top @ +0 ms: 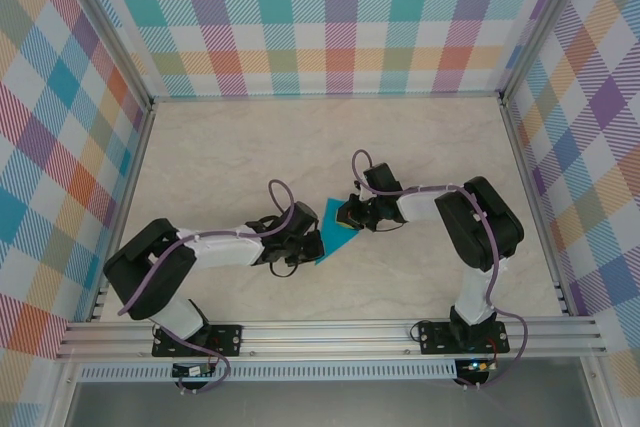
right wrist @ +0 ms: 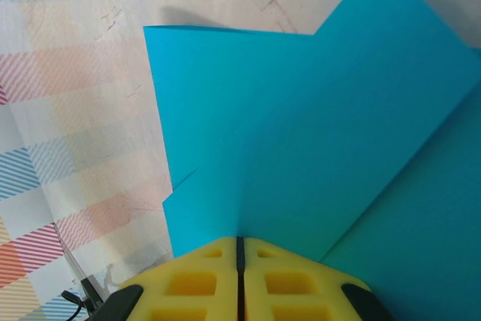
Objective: Fold a paper plane with a square sheet of paper (pick it up from the middle)
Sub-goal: Fourth fold the wing at the center of the table.
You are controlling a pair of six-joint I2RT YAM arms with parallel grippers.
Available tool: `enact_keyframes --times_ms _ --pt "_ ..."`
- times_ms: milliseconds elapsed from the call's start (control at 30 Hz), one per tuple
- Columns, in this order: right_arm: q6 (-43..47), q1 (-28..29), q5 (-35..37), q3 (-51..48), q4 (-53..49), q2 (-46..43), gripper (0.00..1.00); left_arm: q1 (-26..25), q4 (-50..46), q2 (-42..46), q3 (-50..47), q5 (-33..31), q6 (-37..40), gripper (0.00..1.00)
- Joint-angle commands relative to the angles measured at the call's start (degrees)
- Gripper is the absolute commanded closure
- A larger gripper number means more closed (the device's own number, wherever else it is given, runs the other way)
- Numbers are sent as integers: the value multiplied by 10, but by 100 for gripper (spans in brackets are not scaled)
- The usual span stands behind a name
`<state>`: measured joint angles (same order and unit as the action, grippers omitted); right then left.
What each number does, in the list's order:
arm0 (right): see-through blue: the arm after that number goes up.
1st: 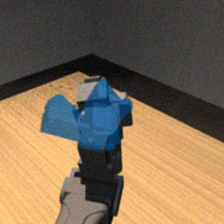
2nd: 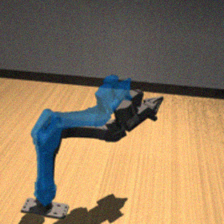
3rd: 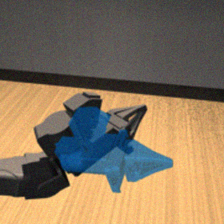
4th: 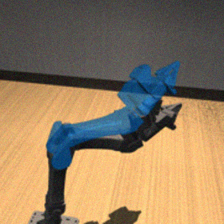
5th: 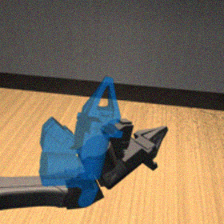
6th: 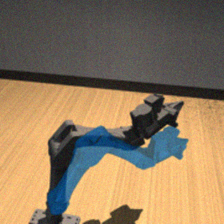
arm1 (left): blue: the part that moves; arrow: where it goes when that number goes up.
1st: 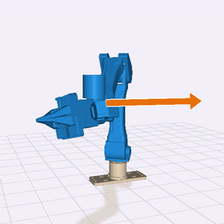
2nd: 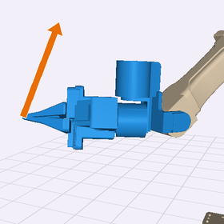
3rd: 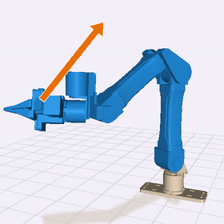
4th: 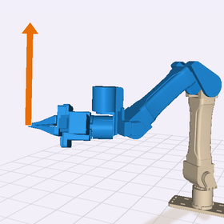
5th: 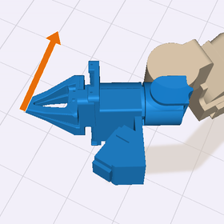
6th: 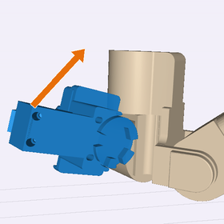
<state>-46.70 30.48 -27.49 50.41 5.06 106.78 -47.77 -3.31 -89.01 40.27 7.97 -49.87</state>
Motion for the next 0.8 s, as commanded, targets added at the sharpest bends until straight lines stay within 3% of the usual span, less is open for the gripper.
enact_keyframes --times_ms 0,467,767 --pt "16 3 47 -14 -51 16 92 13 -39 37 25 29 -4 91" --pt "17 3 47 -16 -53 17 92 42 216 -32 -57 109 -119 88" --pt "20 3 51 -18 -57 22 91 45 196 -30 -92 107 -118 88"
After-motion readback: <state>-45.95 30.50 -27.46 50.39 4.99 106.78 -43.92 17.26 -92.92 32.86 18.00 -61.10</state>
